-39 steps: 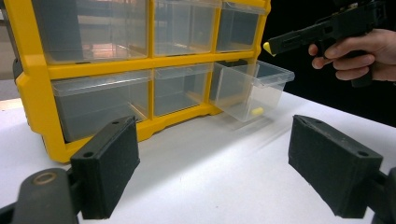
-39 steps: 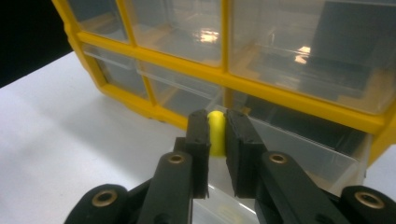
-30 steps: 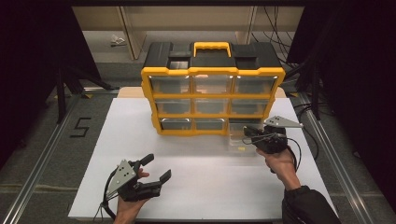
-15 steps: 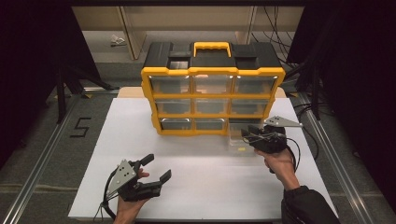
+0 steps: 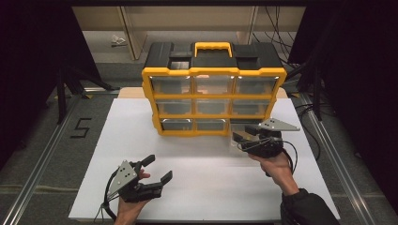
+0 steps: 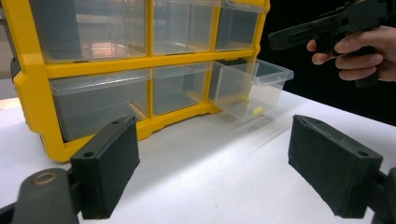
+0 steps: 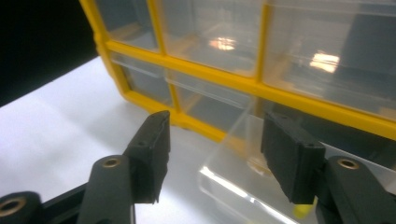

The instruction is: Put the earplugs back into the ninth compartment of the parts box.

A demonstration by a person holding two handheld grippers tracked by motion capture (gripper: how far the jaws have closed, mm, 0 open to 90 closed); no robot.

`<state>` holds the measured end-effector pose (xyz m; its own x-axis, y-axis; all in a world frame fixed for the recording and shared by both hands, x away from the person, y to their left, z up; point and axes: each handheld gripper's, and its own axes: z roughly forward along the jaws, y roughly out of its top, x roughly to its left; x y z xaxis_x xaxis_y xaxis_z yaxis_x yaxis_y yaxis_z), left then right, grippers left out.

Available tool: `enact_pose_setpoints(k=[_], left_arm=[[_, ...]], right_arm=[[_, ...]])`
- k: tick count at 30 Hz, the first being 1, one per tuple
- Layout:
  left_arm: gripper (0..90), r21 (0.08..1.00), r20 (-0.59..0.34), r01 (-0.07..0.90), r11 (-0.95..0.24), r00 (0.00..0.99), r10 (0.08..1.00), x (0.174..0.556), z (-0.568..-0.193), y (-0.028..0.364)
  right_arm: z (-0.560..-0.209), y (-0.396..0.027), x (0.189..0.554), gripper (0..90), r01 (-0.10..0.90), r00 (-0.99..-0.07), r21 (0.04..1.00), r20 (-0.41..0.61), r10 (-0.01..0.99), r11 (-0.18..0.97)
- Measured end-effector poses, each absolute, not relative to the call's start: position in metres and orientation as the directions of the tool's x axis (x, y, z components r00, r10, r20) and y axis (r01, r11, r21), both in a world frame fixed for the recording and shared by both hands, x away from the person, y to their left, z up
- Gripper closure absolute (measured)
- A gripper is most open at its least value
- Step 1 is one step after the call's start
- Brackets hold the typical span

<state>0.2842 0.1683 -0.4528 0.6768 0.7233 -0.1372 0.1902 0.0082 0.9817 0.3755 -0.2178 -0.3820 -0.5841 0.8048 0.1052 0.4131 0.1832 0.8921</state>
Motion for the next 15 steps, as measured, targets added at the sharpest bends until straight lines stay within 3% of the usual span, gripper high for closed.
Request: enact_pose_setpoints(k=[15], left_arm=[[15.7, 0.981, -0.143, 0.193, 0.015, 0.676, 0.723, 0.285, -0.453, 0.169]], right_arm=[[-0.379, -0.201, 0.356, 32.9, 0.357, -0.635, 0.921, 0.116, 0.764, 0.157]])
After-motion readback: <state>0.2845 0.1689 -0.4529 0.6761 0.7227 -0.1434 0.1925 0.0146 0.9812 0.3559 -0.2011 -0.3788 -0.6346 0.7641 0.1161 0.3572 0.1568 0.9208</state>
